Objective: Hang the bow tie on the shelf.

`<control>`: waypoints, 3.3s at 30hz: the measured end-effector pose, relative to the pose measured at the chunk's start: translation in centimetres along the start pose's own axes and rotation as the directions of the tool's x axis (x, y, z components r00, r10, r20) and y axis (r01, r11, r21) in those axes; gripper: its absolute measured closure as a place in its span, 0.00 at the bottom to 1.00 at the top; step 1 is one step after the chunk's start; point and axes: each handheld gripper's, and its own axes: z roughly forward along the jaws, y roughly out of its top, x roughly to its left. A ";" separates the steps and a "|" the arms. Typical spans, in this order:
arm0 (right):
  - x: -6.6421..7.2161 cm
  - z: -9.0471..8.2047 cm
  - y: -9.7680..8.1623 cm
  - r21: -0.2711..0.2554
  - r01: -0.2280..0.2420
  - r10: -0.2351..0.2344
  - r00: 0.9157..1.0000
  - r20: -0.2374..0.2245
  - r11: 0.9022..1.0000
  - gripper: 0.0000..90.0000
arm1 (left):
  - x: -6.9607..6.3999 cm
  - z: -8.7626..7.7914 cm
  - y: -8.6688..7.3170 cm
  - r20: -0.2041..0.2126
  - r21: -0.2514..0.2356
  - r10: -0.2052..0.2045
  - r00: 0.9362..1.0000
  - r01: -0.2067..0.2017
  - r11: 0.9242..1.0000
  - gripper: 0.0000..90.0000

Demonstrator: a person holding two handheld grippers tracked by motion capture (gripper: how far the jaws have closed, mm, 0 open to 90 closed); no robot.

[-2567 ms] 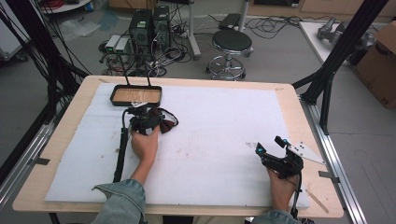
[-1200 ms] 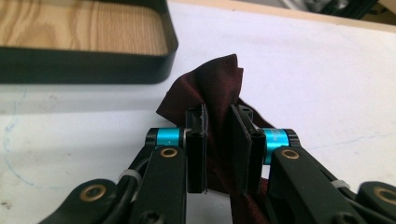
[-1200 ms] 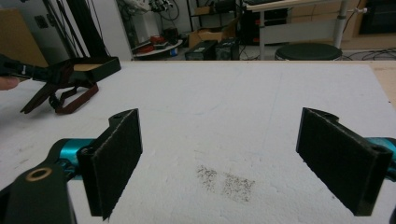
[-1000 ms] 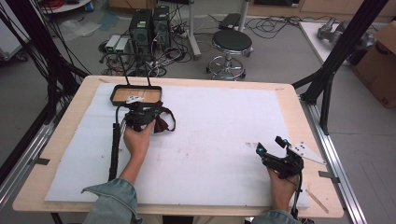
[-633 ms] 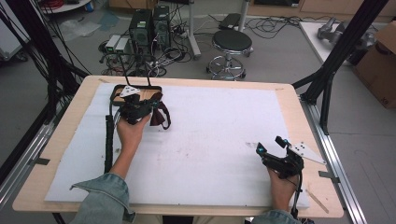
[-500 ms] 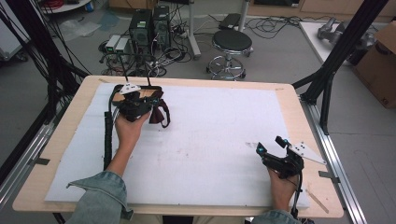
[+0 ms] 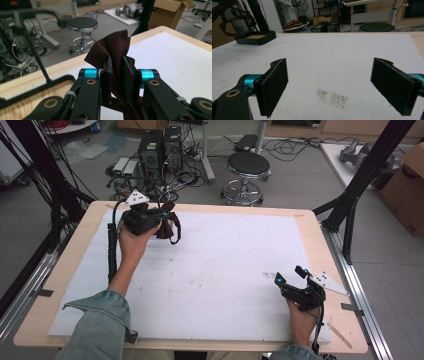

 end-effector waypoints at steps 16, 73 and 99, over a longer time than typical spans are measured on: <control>-0.2 0.0 0.0 -0.002 -0.009 0.009 1.000 -0.003 1.000 0.15 | 2.2 0.7 3.5 -0.022 -0.066 0.021 1.000 -0.022 0.998 0.87; -0.4 0.0 0.0 -0.007 -0.031 0.031 0.999 -0.018 0.999 0.15 | 4.3 4.9 4.0 -0.250 0.084 0.120 0.961 -0.102 0.991 0.84; -0.4 0.0 0.0 -0.009 -0.029 0.029 0.999 -0.017 1.000 0.15 | 4.2 3.6 4.8 -0.240 0.046 0.116 0.964 -0.108 0.993 0.79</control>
